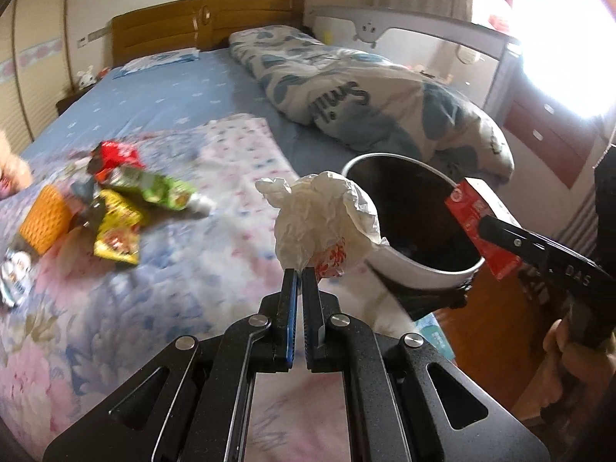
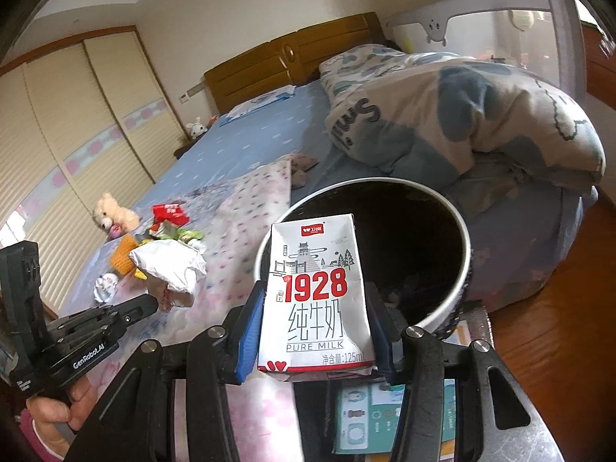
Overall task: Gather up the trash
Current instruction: 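Carry the tissue with the left tool while the right tool carries the white milk carton over the bin, then open the left tool to drop the tissue while the right tool drops the carton into the bin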
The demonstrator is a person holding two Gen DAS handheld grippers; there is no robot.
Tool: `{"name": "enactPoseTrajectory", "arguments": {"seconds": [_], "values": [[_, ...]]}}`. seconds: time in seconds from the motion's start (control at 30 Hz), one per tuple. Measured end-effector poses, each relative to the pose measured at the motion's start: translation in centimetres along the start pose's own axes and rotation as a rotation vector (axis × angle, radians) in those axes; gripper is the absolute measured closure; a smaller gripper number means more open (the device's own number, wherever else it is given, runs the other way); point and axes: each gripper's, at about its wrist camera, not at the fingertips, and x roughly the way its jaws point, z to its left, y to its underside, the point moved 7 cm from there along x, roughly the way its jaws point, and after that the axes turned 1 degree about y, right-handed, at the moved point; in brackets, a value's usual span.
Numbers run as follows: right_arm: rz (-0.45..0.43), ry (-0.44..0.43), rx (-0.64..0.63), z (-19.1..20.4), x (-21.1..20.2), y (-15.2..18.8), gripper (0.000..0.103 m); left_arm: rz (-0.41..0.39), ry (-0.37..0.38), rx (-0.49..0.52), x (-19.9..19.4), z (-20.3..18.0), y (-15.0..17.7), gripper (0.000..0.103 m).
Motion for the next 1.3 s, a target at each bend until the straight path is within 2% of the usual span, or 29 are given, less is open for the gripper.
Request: {"name": "enactPoseTrajectory", "arguments": {"seconds": [0.6, 1.3], "values": [[-0.014, 0.039, 0.018, -3.0, 1.0, -2.9, 0.054, 0.021, 0.041, 0.095, 3.2, -5.8, -3.3, 0.101], [0.019, 0.061, 0.014, -3.7, 3.4, -3.9, 0.054, 0.065, 0.061, 0.089, 5.8, -6.7, -4.2, 0.100]]}}
